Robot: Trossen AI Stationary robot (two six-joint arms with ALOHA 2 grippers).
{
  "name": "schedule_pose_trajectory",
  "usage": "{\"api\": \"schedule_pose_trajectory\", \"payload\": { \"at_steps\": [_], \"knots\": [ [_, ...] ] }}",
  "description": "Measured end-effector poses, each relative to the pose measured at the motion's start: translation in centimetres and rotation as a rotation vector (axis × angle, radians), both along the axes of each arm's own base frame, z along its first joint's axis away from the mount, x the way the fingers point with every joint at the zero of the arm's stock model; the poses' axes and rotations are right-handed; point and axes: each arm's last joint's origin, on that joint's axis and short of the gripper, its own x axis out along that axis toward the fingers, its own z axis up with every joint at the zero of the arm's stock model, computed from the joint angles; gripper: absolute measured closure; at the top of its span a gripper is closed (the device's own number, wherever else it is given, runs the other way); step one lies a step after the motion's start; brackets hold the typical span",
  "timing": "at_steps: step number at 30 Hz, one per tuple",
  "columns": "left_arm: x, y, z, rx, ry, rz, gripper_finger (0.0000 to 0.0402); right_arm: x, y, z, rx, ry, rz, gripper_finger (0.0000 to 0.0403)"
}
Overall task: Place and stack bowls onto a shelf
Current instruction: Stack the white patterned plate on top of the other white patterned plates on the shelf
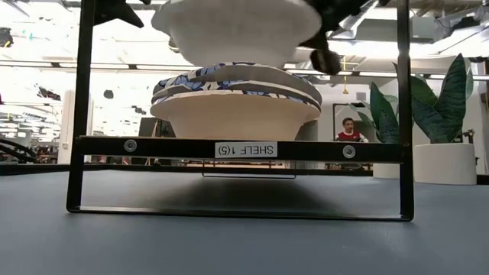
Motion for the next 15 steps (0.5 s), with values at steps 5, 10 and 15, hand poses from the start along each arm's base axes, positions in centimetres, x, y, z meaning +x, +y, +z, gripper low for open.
{"api": "schedule_pose_trajectory", "payload": {
  "at_steps": [5, 10, 15],
  "knots": [
    [-0.5, 0.2, 0.0, 0.025, 0.018, 0.03, 0.0188, 0.0, 1.6, -0.9, 0.015, 0.056, 0.029, 0.0381],
    [-0.6, 0.2, -0.3, 0.046, 0.046, 0.041, 0.0187, 0.3, 1.2, -1.8, 0.005, 0.105, -0.025, 0.0381],
    [-0.6, 0.3, -0.3, 0.056, 0.048, 0.049, 0.0187, 0.5, 0.4, -2.1, -0.003, 0.116, -0.053, 0.0381]
  ]
}}
